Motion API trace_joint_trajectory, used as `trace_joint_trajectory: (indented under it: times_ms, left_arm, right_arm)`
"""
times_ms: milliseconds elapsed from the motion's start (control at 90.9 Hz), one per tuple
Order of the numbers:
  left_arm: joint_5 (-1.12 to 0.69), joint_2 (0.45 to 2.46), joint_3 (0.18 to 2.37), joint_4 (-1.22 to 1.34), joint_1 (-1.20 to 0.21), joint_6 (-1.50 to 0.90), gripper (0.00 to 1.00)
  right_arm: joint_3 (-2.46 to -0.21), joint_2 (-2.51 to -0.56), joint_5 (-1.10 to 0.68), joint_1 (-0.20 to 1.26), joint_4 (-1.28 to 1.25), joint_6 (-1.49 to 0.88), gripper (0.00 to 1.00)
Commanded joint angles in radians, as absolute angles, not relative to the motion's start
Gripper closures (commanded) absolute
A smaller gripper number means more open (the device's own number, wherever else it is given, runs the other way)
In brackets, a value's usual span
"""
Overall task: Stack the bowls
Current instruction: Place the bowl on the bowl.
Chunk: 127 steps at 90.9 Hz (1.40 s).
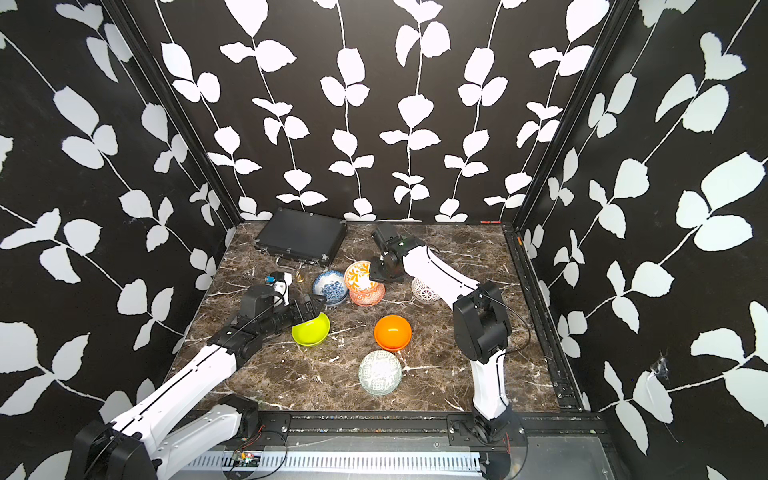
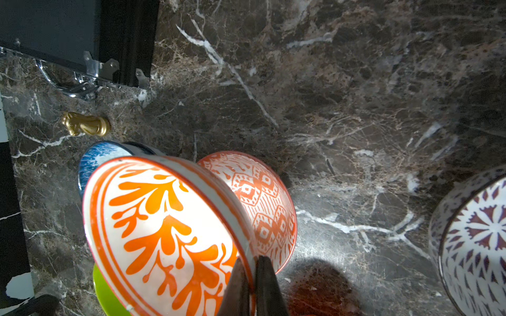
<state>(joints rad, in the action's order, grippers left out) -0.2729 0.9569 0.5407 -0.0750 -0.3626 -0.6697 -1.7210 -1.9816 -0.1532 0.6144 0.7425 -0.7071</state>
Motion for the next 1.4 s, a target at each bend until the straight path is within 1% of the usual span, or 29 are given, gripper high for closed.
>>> trace_joint_trajectory:
  times_ms: [0, 561, 1386]
  left_arm:
    - [-0.287, 0.956, 0.533, -0.04, -0.355, -0.673, 0.01]
    - [-0.304, 0.971, 0.532, -0.03, -0.343, -0.678, 0.01]
    - [-0.318, 0.982, 0.528, -0.018, -0.327, -0.688, 0.01]
  right_arm:
    - [-1.712, -1.985, -0.159, 0.621, 0.7, -0.713, 1.0]
    - [-1.66, -2.003, -0.14, 0.627, 0.686, -0.713, 1.0]
    - [-1.664, -2.027, -0.126, 0.635, 0.701, -0.706, 1.0]
